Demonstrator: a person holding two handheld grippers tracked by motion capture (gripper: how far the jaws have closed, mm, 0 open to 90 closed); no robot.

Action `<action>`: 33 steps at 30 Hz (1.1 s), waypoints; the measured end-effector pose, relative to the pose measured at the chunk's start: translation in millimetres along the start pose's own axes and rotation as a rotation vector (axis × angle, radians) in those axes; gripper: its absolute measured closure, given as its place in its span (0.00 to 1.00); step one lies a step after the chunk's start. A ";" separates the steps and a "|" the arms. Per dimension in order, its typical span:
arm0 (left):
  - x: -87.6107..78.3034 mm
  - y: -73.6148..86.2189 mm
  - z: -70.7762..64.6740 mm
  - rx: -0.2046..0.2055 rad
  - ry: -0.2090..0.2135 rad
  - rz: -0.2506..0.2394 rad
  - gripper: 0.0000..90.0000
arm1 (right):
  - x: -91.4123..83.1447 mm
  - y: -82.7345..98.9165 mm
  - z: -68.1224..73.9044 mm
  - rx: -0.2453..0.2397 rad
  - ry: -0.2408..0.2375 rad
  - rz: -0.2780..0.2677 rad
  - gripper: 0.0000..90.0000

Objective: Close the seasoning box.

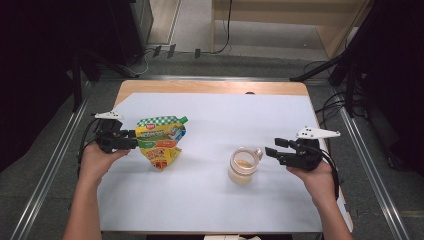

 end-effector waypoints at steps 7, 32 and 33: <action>0.2 0.4 0.9 -0.004 -0.003 0.000 0.45 | -6.4 4.9 -24.3 0.025 0.037 -0.021 0.41; 5.5 3.3 4.6 -0.017 0.001 0.013 0.44 | 0.3 23.7 -90.3 0.080 0.194 -0.026 0.28; 5.8 3.7 5.2 -0.017 0.002 0.013 0.44 | 2.6 25.6 -93.4 0.082 0.208 -0.014 0.28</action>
Point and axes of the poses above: each handheld gripper's, and its own axes: x roughly forward along the jaws, y roughly out of its underside, z roughly to its left, the point moved 9 cm from there along x, roughly forward along the jaws, and after that the axes turned 15 degrees about x, right-handed, at the moved point
